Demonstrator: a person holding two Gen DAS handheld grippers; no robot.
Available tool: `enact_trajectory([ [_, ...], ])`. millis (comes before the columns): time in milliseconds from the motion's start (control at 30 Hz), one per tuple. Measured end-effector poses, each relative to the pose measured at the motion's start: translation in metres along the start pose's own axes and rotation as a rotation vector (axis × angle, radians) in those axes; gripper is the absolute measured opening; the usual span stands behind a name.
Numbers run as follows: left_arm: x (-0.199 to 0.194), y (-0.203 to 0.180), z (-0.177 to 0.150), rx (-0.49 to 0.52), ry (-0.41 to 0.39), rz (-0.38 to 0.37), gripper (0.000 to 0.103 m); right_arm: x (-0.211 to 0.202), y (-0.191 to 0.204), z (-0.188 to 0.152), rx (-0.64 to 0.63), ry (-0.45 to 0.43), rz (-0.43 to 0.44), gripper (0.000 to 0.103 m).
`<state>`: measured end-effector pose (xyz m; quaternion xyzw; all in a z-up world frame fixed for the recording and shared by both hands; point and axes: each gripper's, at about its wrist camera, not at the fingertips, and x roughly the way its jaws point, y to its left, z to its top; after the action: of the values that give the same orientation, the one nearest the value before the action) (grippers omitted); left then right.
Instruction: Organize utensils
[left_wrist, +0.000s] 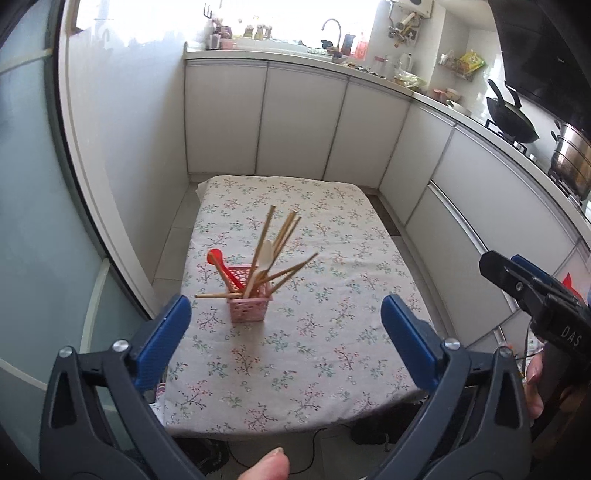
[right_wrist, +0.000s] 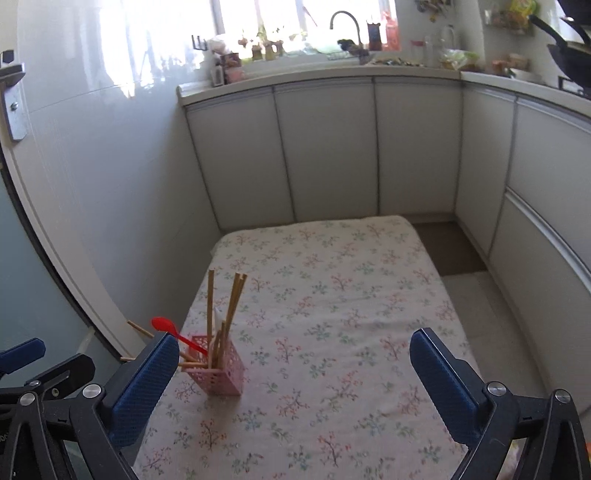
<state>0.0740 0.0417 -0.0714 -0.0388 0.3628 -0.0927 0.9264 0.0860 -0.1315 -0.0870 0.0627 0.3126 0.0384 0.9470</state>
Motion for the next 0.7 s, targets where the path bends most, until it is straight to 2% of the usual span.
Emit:
enact_trajectory([
  [167, -0.035, -0.036, 0.007, 0.063, -0.055, 0.066, 0.102, -0.048, -0.022, 0.009, 0.035, 0.038, -0.032, 0.103],
  [400, -0.070, -0.054, 0.013, 0.055, -0.089, 0.078, 0.102, -0.094, -0.026, 0.017, 0.017, 0.033, -0.102, 0.103],
  [700, -0.087, -0.063, 0.011, 0.055, -0.157, 0.071, 0.102, -0.129, -0.023, 0.027, 0.005, -0.089, -0.131, 0.103],
])
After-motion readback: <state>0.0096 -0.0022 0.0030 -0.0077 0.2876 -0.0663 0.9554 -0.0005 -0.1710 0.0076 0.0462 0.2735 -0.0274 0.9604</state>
